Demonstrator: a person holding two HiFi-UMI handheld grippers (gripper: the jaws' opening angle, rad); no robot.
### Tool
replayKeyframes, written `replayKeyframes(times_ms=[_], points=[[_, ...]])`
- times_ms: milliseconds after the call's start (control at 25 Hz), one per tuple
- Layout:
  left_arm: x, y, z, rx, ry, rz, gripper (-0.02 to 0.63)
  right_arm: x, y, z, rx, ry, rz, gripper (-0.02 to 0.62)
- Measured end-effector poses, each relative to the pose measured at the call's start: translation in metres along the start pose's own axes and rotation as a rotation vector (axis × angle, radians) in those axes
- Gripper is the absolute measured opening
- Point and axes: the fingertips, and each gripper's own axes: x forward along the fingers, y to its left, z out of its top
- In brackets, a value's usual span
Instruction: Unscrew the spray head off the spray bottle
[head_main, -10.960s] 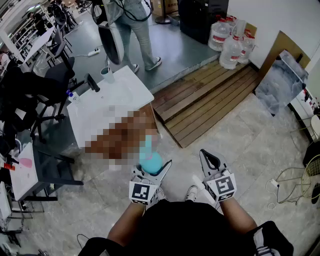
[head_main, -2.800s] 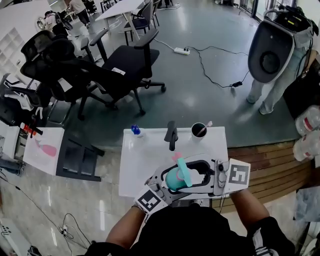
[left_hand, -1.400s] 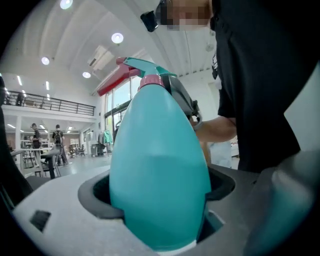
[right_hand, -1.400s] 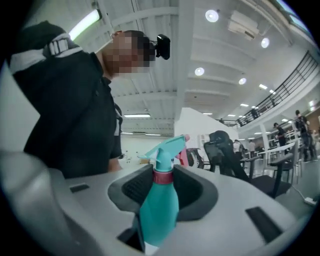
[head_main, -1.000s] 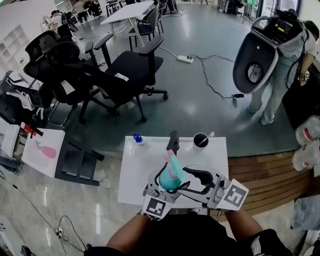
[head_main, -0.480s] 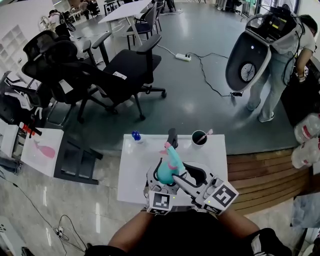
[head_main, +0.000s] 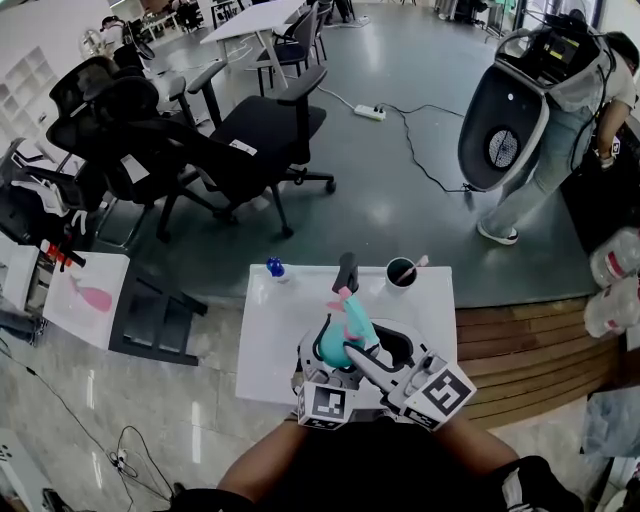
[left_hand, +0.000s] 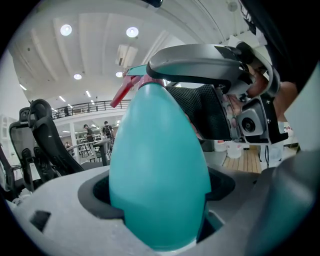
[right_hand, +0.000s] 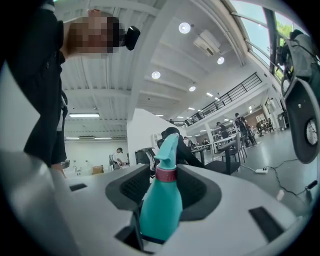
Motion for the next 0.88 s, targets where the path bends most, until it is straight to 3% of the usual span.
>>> replayKeyframes(times_ms=[480,600,720,880], points=[[-0.005,-0.006,0.008,0.021,-0.017,-0.020,0.462,0.002,0.006,0.004,-0.029,0.011,0.036,0.147],[-0.008,-0.013,0.013,0.001,-0.049,-0.070,0.462,0.000,0.010,0.008,-0.031,0.009,0.071,0.142],[-0.016,-0.025,0.026,0.005,-0.115,-0.193,0.462,-0.004,0.025,0.013,-0.017,0.041,0.193,0.140],[-0.034,-0.045,0.052,0.049,-0.223,-0.374,0.462,-0.022,0.050,0.014,-0.079,0.082,0.438,0.138]])
